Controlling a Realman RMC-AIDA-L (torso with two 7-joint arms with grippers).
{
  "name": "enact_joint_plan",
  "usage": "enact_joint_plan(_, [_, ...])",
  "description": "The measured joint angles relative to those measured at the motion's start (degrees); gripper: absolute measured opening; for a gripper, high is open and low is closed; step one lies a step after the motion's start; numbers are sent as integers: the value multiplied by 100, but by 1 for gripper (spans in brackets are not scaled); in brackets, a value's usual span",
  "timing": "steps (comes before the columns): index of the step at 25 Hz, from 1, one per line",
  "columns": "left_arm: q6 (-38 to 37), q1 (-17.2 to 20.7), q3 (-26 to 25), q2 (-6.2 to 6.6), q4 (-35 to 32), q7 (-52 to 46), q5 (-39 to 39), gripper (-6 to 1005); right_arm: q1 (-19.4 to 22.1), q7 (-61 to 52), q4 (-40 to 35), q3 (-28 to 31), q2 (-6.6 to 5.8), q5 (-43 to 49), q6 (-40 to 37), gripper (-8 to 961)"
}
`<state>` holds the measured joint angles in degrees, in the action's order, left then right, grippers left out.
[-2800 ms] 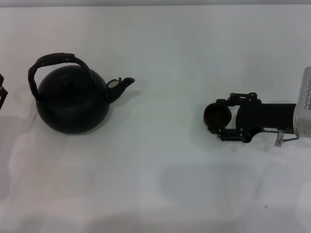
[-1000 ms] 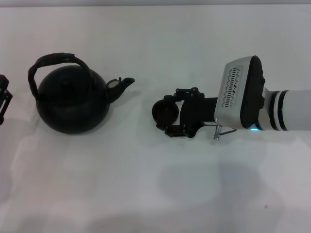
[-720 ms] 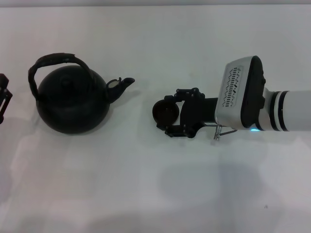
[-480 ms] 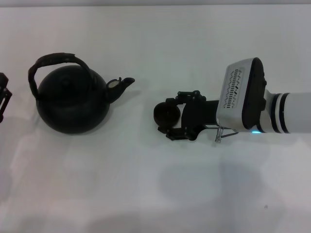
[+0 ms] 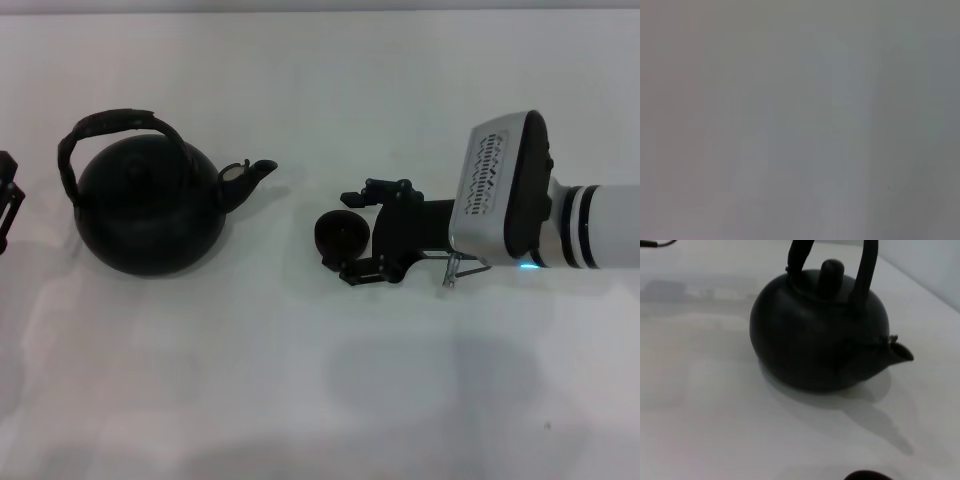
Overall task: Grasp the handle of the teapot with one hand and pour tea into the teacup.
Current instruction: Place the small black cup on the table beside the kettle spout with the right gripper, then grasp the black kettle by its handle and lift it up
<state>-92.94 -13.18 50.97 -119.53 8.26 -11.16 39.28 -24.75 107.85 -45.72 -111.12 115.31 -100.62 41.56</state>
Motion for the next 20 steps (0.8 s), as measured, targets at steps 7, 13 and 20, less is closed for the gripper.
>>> enact_joint_plan(7, [-9, 22, 5, 3, -19, 0, 198, 771, 95, 38, -12, 762, -16, -56, 750, 860])
enact_joint_plan(13, [-49, 14, 13, 18, -46, 3, 762, 771, 289, 59, -15, 1516, -41, -14, 1234, 859])
enact_joint_plan(20, [-217, 0, 57, 16, -49, 45, 872, 770, 459, 150, 46, 2065, -52, -9, 1479, 858])
